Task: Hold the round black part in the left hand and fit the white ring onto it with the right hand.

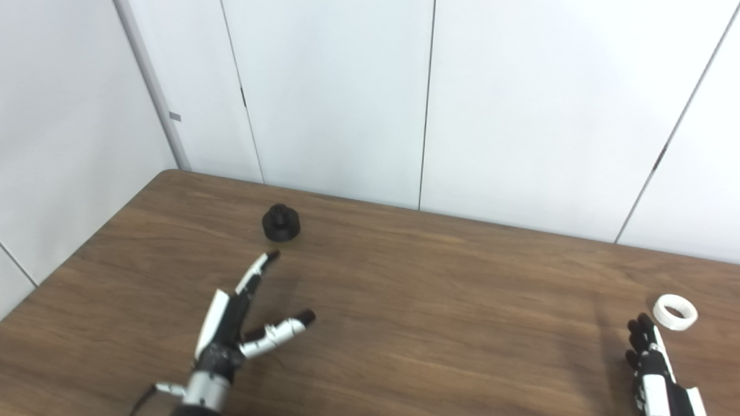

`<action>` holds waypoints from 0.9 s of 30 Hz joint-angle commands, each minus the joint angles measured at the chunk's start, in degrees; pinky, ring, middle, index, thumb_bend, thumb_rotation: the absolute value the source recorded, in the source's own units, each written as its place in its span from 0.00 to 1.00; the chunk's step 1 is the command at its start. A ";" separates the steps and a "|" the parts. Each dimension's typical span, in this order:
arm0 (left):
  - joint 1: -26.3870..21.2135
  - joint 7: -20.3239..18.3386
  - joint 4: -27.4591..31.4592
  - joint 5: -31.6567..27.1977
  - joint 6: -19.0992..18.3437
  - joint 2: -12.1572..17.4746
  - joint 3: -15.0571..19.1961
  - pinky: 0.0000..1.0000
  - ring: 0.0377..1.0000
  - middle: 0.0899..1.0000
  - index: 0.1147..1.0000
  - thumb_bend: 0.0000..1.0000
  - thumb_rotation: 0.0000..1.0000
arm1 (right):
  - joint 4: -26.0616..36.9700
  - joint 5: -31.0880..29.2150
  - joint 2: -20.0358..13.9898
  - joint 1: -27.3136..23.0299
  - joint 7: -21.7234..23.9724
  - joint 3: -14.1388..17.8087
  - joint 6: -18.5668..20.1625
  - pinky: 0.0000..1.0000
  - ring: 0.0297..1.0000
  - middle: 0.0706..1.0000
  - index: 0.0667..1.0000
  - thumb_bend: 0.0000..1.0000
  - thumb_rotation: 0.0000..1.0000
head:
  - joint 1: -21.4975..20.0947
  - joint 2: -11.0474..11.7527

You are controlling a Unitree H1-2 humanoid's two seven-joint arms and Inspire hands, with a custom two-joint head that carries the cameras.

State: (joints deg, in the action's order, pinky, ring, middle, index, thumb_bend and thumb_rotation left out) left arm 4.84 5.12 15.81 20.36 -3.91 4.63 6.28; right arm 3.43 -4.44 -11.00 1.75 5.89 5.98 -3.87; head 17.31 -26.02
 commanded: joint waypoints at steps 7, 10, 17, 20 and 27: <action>-6.00 2.10 2.06 9.72 -5.08 3.88 0.55 1.00 1.00 0.97 0.90 0.91 0.39 | -0.90 -0.71 -0.36 0.27 0.75 -0.43 0.09 1.00 1.00 0.97 0.98 0.58 1.00 | 0.15 0.07; -7.57 1.97 1.07 11.88 -6.76 5.47 0.53 1.00 1.00 0.99 0.89 0.92 0.41 | -0.85 -0.69 -0.45 0.38 0.92 -0.58 0.13 1.00 1.00 0.96 0.98 0.59 1.00 | 0.13 0.04; -12.25 3.65 -4.68 12.30 -7.55 8.84 1.56 1.00 1.00 0.97 0.87 0.90 0.38 | -0.54 -0.23 -0.69 0.74 1.07 -0.90 0.30 1.00 1.00 0.97 0.99 0.59 1.00 | -0.01 -0.09; -14.49 4.51 -8.12 12.05 -7.61 9.96 2.10 1.00 1.00 0.96 0.86 0.90 0.36 | -0.36 -0.69 -0.79 1.01 1.35 -0.88 0.34 1.00 1.00 0.97 0.99 0.60 1.00 | -0.13 -0.09; -18.96 4.76 -15.32 10.59 -7.53 12.99 1.88 1.00 1.00 0.96 0.85 0.88 0.36 | -0.49 -0.67 -0.78 1.37 1.42 -0.83 -0.17 1.00 1.00 0.96 0.98 0.61 1.00 | -0.43 -0.31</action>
State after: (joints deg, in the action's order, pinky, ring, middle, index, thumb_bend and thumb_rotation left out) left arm -11.27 8.93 0.08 31.02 -12.45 15.97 8.02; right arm 3.57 -5.19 -11.54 1.95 6.83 5.47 -3.14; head 16.88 -26.28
